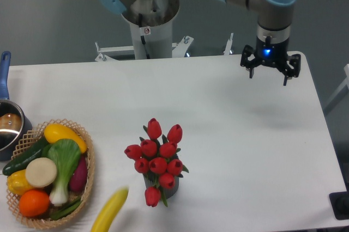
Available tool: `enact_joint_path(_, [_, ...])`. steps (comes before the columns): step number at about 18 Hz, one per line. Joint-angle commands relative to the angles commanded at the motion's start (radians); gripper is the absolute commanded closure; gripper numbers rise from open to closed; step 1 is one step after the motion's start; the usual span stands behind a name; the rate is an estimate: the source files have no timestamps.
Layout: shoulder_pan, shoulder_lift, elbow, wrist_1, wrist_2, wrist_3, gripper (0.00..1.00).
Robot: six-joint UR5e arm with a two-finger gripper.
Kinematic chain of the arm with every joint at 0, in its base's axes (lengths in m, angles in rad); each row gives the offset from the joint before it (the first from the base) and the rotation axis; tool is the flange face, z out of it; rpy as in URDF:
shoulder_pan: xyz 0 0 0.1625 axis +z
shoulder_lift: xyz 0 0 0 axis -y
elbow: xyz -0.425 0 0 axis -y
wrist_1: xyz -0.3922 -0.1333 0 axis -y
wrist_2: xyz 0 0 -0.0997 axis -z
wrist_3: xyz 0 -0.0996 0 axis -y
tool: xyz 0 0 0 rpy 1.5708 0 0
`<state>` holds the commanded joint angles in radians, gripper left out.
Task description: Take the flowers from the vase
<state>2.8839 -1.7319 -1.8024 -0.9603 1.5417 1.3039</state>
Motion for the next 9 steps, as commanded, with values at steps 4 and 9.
enact_joint_path(4, [-0.014, 0.011, -0.011, 0.008, -0.017, 0.000, 0.00])
enact_joint_path(9, [-0.075, 0.017, -0.017, 0.024, -0.078, -0.011, 0.00])
